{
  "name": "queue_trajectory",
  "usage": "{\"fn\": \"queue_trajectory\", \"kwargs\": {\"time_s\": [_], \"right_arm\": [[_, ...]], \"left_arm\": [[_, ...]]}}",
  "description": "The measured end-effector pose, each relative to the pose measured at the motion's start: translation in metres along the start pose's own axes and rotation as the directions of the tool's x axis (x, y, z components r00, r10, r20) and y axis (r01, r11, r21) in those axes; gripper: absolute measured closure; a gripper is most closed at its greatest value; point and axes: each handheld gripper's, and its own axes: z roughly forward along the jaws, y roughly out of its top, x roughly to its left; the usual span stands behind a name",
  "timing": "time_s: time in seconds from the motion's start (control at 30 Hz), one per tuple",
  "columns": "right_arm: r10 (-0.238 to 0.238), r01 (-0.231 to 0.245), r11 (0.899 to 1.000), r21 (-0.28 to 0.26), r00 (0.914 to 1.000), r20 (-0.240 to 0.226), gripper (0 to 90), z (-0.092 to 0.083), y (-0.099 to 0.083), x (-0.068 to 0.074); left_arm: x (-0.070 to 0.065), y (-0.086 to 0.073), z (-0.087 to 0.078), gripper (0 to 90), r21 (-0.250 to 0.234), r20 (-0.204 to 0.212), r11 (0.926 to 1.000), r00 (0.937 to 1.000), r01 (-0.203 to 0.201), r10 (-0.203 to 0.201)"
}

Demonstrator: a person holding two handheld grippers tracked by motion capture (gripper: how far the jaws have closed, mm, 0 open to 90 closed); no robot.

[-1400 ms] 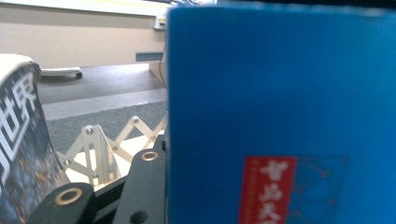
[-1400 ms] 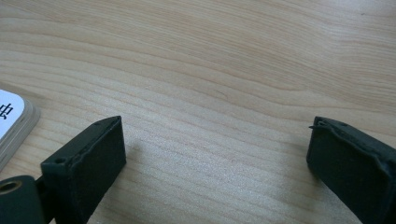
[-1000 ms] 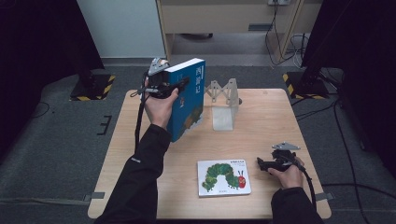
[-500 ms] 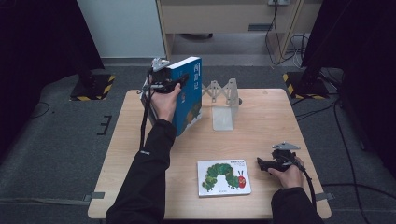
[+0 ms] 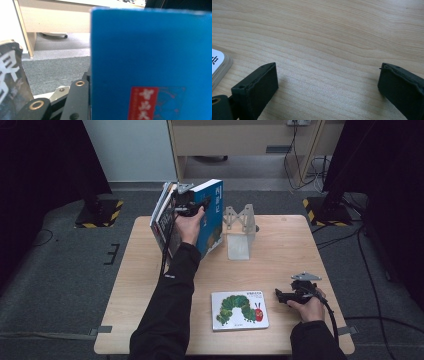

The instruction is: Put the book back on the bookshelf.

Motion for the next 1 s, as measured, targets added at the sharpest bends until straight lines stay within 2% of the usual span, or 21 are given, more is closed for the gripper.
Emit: {"fn": "queue_trajectory", "kwargs": {"time_s": [0.23,0.53,0.77,0.93,1.0], "right_arm": [[0.000,0.000,1.000,0.000,1.0000,0.000,3.2,0.000,0.000,0.000],[0.001,-0.001,1.000,0.000,1.0000,0.000,3.2,0.000,0.000,0.000],[0.000,0.000,1.000,0.000,1.0000,0.000,3.1,0.000,0.000,0.000],[-0.001,0.001,1.000,0.000,1.0000,-0.001,3.2,0.000,0.000,0.000],[0.000,0.000,1.000,-0.001,1.0000,0.001,3.2,0.000,0.000,0.000]], "left_arm": [[-0.003,-0.011,0.013,60.4,0.025,-0.017,0.9989,0.9991,-0.039,0.040],[-0.002,-0.022,0.020,60.5,0.040,-0.017,0.9986,0.9993,-0.033,0.034],[-0.004,-0.029,0.020,60.3,0.041,-0.017,0.9979,0.9985,-0.051,0.051],[-0.004,-0.034,0.015,60.1,0.027,-0.014,0.9982,0.9984,-0.054,0.054],[-0.006,-0.036,0.012,59.9,0.030,-0.021,0.9973,0.9975,-0.067,0.068]]}}
